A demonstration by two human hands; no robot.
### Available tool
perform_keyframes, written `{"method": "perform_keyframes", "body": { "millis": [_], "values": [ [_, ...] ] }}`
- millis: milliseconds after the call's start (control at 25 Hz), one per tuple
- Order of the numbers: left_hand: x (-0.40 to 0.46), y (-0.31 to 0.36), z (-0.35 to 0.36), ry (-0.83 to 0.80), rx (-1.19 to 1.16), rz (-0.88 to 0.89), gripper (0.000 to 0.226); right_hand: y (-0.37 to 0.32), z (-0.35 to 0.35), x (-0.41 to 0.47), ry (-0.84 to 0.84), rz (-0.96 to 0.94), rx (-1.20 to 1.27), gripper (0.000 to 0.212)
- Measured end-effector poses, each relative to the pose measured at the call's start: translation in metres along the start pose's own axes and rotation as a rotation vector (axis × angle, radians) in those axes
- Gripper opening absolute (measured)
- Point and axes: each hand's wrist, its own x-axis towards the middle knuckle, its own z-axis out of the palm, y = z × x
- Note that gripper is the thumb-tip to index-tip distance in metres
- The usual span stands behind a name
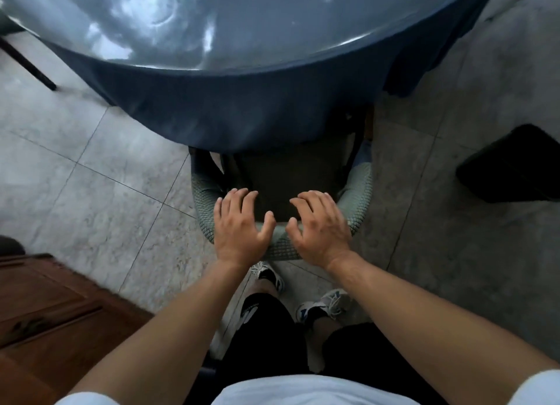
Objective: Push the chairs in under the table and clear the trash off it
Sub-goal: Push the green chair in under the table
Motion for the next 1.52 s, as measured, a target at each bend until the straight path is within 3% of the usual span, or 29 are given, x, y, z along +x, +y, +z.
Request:
{"method": "perform_keyframes", "body": {
  "millis": [440, 1280, 1520],
  "values": [
    [0.100, -0.001, -0.001, 0.214, -0.087, -0.001, 0.060, 0.015, -0.014, 0.109, 0.091, -0.050, -0.040, 0.055],
    [0.265, -0.009, -0.010, 0.339, 0.010, 0.048, 0.070, 0.028, -0.018, 0.275, 0.338, -0.172, -0.080, 0.058],
    [0.293, -0.011, -0.014, 0.351, 0.047, 0.050, 0.069, 0.030, -0.018, 0.305, 0.330, -0.187, -0.112, 0.057]
  ]
}}
